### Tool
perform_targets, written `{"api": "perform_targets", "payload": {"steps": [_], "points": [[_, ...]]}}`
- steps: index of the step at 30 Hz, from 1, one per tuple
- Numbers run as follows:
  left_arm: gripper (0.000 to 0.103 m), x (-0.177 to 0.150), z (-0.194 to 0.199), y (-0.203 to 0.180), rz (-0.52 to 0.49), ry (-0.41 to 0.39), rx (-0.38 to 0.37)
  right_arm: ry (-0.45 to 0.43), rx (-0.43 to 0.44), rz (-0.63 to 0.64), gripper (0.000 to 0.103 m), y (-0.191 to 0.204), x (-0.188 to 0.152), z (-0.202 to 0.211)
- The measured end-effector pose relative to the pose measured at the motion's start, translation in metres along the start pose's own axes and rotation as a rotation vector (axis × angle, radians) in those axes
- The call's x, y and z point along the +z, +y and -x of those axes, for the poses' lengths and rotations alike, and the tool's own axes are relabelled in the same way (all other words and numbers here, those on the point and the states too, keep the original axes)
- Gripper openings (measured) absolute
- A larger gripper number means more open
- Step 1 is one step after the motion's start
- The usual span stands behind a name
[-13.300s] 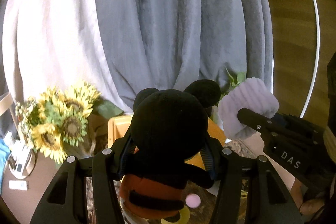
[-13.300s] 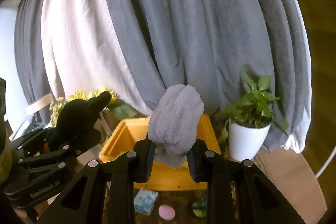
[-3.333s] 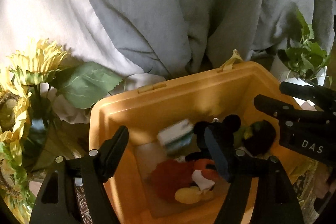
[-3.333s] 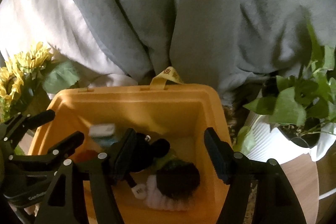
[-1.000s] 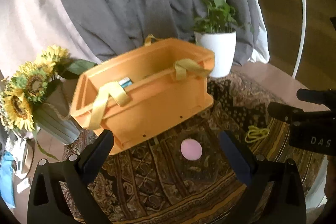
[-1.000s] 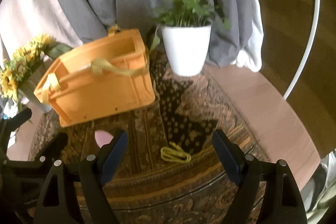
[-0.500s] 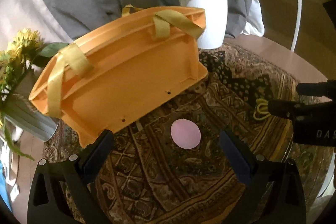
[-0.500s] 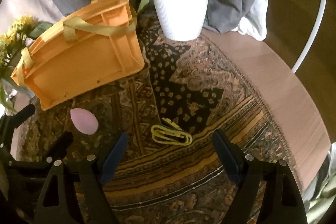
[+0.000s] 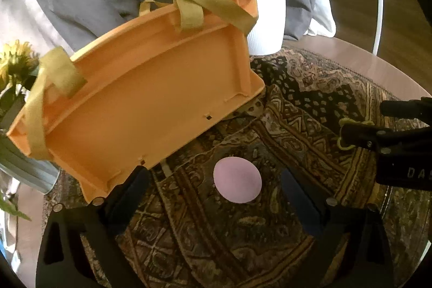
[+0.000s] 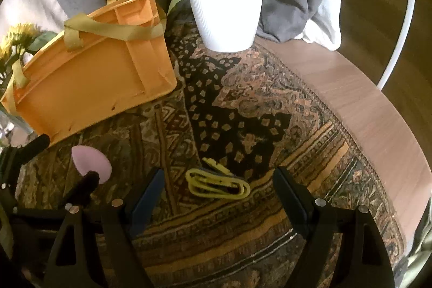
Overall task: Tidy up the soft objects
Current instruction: 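Grasp the pink sponge with the left tool while the right tool grasps the yellow cord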
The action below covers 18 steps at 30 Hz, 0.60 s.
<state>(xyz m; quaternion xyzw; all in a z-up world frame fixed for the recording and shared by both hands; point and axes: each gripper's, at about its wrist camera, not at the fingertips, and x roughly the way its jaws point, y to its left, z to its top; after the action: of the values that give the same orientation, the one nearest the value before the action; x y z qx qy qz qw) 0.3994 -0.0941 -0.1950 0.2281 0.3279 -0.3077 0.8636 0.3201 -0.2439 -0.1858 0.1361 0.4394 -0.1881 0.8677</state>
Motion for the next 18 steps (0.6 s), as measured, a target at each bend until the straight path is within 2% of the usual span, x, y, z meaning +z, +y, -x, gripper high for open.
{"api": "perform_targets", "payload": {"steps": [11,18], "points": [[0.077,-0.001,-0.016,-0.003,0.04,0.038,-0.101,-0.042,-0.024,0.0,0.081,0.002,-0.004,-0.01],[0.066,-0.002,-0.027,-0.002,0.058,0.066,-0.129,-0.039,-0.034,0.006,0.066,0.003,-0.006,-0.018]]}}
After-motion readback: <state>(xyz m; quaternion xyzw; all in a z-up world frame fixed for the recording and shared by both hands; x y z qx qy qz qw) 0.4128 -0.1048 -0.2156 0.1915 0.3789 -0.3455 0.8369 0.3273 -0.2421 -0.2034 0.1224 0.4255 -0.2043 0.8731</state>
